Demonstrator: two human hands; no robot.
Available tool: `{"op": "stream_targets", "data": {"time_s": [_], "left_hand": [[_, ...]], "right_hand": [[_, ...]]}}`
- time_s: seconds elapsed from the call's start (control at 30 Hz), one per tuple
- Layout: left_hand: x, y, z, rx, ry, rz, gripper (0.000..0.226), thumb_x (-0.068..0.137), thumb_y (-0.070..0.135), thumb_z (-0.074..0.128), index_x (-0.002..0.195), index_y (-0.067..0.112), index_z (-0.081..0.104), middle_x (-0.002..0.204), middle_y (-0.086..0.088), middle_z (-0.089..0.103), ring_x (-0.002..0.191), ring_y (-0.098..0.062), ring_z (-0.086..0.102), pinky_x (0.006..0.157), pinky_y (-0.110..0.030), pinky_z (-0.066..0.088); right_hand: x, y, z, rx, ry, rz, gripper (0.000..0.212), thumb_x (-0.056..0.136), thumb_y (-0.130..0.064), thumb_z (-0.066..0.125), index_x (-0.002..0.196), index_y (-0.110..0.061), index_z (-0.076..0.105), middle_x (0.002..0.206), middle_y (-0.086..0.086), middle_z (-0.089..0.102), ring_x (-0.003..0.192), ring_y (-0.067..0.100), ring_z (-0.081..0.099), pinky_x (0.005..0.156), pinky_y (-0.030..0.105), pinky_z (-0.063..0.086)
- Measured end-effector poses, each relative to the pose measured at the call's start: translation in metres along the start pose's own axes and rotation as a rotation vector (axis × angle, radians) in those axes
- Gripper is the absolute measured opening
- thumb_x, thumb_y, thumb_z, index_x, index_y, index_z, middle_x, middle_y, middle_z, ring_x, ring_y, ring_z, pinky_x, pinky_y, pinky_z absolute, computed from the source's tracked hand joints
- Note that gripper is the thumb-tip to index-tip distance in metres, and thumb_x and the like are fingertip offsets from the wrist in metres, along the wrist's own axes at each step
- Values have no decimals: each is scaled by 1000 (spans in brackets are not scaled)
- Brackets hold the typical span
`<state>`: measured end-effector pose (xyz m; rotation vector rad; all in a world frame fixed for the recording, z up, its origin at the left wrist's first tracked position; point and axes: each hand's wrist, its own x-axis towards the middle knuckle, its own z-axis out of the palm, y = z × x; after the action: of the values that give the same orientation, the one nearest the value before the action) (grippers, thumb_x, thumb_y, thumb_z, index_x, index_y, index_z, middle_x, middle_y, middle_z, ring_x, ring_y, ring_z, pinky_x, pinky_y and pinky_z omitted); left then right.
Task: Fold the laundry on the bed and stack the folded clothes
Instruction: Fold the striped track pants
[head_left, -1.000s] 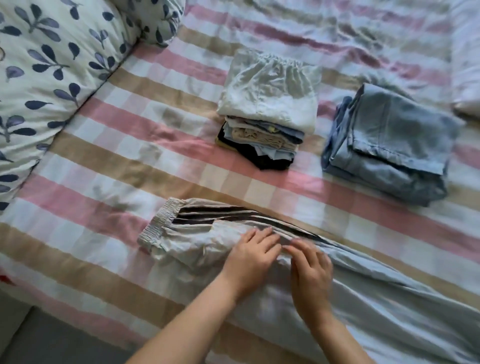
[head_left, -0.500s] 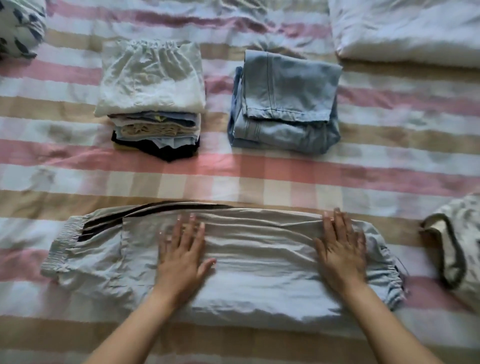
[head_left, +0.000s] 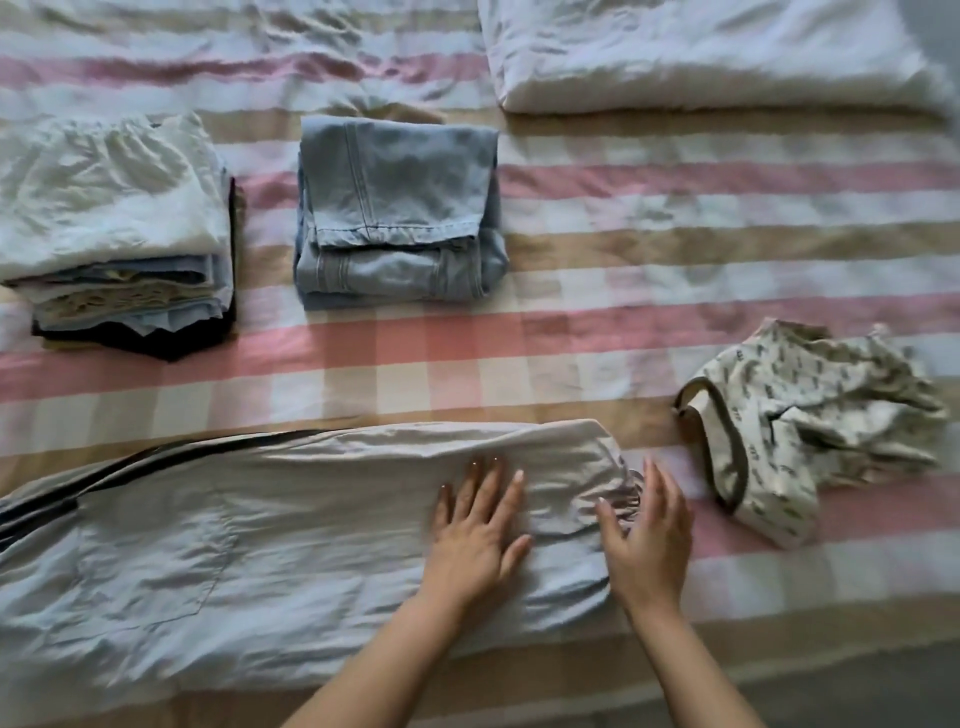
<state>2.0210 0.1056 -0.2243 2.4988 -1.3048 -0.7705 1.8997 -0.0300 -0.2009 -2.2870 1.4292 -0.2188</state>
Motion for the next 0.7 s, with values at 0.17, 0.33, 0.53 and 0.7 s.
{"op": "stream_targets", "data": {"time_s": [0.17,0.33,0.53,0.7], "left_hand": [[30,31,-5,-622,145,-144,64,91,47,30,146,27,5,148,18,5,137,1,5,111,-27,11],[31,14,-53,-1547,182,-540,39,100,26,28,134,10,41,125,-11,56,105,-20,57,77,-30,46],[-10,19,-103,-1280,142,-398,19,94,11,48,110,8,57,97,-10,63,74,-16,60,63,-23,47],[-34,18,-149,-1110,166,-295,53,62,52,76,106,40,50,98,11,64,91,-6,63,77,-19,50]], "right_hand": [[-1,29,-5,412,-274,376,53,79,-26,72,124,-6,51,109,7,59,106,26,55,85,30,41],[5,19,-19,652,-398,409,14,79,-9,71,91,-11,63,83,1,67,93,29,63,65,23,45],[-39,-59,-58,677,-293,148,32,75,-7,74,92,-29,58,87,-12,66,77,0,63,61,5,44],[-77,-134,-46,711,-306,-63,56,72,-7,76,122,-23,56,112,-14,62,102,-4,58,86,13,46]]}}
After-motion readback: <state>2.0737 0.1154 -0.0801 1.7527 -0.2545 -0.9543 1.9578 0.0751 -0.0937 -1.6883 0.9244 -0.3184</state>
